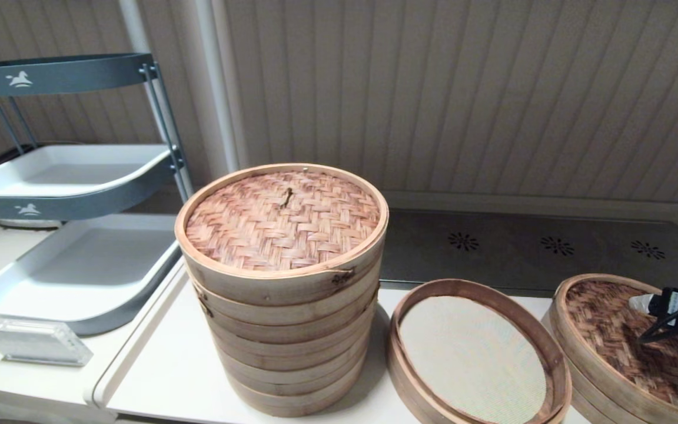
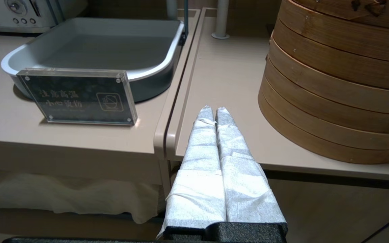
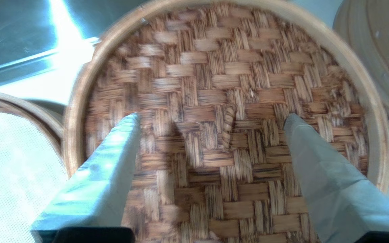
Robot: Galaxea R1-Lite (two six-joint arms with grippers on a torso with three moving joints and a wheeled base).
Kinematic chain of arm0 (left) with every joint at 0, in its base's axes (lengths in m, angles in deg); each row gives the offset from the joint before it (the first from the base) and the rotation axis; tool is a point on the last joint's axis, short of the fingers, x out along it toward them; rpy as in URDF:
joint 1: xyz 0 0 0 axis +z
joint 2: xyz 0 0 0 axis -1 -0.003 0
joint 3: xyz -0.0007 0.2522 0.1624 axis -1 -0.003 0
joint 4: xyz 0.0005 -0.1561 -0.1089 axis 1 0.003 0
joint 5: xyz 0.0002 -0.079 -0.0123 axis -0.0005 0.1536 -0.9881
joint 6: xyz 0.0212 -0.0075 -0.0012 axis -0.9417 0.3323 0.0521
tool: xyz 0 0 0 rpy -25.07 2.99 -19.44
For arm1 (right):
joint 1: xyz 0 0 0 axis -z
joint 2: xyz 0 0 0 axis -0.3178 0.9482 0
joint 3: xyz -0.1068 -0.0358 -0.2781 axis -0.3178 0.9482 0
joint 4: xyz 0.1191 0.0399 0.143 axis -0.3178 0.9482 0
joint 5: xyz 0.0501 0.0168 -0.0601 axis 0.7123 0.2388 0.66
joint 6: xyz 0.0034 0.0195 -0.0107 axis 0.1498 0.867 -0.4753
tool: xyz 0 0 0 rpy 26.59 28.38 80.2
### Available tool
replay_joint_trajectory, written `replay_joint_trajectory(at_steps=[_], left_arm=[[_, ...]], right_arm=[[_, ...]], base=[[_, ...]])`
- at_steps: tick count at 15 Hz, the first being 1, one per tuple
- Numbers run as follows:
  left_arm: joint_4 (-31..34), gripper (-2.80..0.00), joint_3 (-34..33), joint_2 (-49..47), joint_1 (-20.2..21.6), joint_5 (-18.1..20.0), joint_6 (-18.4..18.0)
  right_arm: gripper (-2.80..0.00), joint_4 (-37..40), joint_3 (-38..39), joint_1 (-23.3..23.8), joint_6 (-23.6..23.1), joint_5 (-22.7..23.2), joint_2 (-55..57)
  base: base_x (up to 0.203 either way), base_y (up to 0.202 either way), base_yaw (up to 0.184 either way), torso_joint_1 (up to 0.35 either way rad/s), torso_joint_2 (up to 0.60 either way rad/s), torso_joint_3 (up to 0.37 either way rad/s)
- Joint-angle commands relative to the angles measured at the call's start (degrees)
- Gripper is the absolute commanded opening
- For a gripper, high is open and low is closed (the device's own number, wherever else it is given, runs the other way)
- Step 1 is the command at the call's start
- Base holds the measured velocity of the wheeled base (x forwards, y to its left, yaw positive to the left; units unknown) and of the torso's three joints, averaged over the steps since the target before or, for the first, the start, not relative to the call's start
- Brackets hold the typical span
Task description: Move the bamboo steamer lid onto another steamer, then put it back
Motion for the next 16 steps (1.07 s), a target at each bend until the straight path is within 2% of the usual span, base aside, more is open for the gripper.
replay_joint_trajectory(at_steps=[1,5,8,11,13,14,16], left_arm=[[0.0,-2.8,-0.18,-0.06,0.0,0.01,0.08],[0.02,-2.8,-0.18,-0.06,0.0,0.01,-0.01],[-0.07,-2.8,-0.18,-0.06,0.0,0.01,-0.01],[-0.07,-2.8,-0.18,-0.06,0.0,0.01,0.08],[0.02,-2.8,-0.18,-0.06,0.0,0.01,0.02],[-0.07,-2.8,-0.18,-0.06,0.0,0.01,-0.01],[-0.07,-2.8,-0.18,-0.06,0.0,0.01,-0.01]], right_arm=[[-2.8,-0.13,0.89,-0.22,-0.01,0.01,-4.01],[-2.8,2.79,3.46,-1.44,0.0,1.39,-14.66],[-2.8,13.56,2.0,-2.15,0.0,5.21,-23.65],[-2.8,26.97,0.56,-2.95,0.0,15.29,-38.16],[-2.8,31.94,2.06,-4.06,0.04,28.18,-40.22],[-2.8,34.63,3.01,-4.89,0.32,32.63,-41.72],[-2.8,41.6,3.57,-6.32,1.02,38.1,-45.35]], base=[[0.0,0.0,0.0,0.0,0.0,0.0],[0.0,0.0,0.0,0.0,0.0,0.0],[0.0,0.0,0.0,0.0,0.0,0.0],[0.0,0.0,0.0,0.0,0.0,0.0],[0.0,0.0,0.0,0.0,0.0,0.0],[0.0,0.0,0.0,0.0,0.0,0.0],[0.0,0.0,0.0,0.0,0.0,0.0]])
